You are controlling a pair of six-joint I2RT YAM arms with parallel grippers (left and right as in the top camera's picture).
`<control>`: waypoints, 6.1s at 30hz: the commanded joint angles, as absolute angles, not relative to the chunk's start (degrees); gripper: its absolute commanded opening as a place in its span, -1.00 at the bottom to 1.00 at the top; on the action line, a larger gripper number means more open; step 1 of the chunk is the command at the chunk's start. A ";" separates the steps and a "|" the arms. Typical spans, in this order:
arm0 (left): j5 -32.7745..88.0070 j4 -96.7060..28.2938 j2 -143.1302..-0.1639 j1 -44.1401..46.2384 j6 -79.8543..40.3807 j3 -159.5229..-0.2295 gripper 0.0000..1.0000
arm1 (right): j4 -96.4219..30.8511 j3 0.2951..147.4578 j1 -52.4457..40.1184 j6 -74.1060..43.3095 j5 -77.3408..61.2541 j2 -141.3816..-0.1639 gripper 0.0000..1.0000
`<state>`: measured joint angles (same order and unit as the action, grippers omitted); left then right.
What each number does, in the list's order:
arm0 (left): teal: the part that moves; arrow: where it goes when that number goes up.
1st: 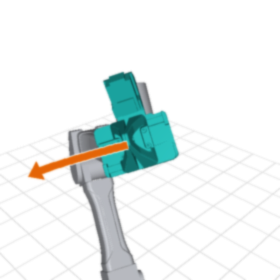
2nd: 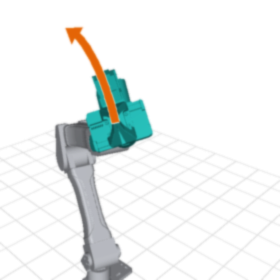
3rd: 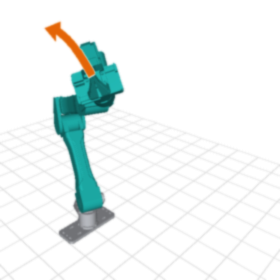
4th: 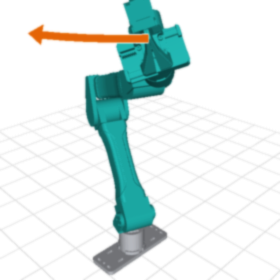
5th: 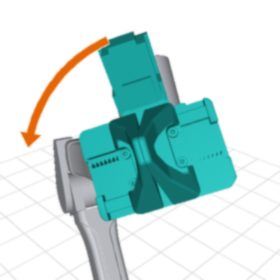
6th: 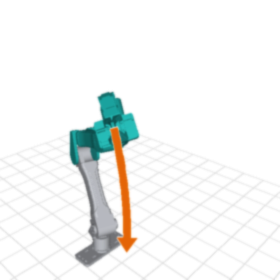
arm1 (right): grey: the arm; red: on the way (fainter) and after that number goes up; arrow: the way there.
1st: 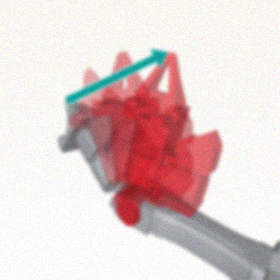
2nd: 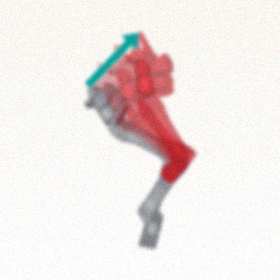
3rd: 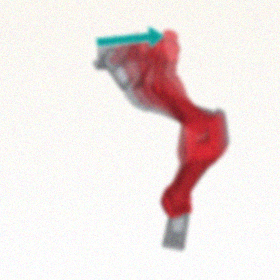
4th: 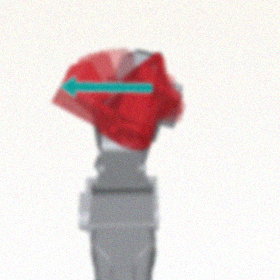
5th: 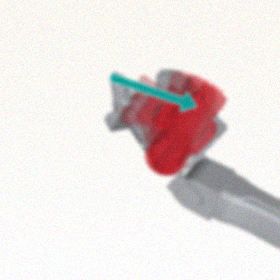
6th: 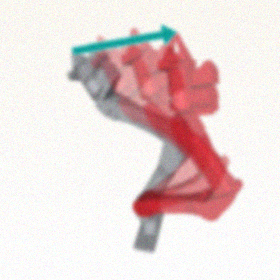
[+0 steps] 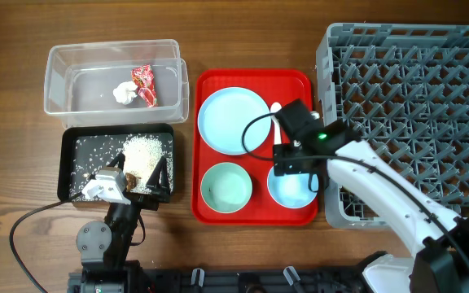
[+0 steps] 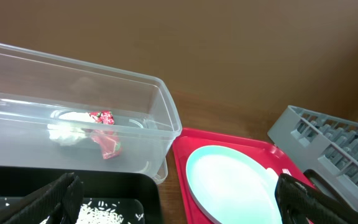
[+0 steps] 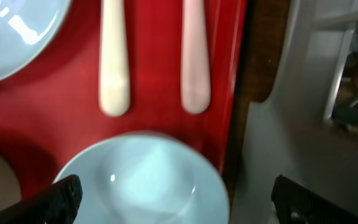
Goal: Sort waste into correct bins and load items into the dishwasher rack
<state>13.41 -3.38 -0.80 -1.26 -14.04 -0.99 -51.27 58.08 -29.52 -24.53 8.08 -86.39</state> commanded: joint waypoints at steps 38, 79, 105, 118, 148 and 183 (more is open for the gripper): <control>13.47 -3.03 -0.16 -1.74 -13.89 -0.34 1.00 | -53.63 58.17 -26.37 -23.55 8.34 -71.90 -0.91; 13.47 -3.03 -0.16 -1.74 -13.89 -0.34 1.00 | -44.18 65.10 -3.77 -16.58 60.36 -89.41 -0.91; 13.47 -3.03 -0.16 -1.74 -13.89 -0.34 1.00 | -43.53 65.43 -9.58 -12.19 59.44 -93.80 -0.92; 13.47 -3.03 -0.16 -1.72 -13.89 -0.34 1.00 | -35.24 70.81 -9.45 0.60 70.24 -93.43 -0.91; 13.47 -3.03 -0.16 -1.72 -13.89 -0.34 1.00 | -44.25 70.76 -12.08 -3.99 61.52 -100.95 -0.88; 13.47 -3.03 -0.16 -1.74 -13.89 -0.34 1.00 | -55.24 75.57 -39.99 -22.04 0.60 -79.77 0.06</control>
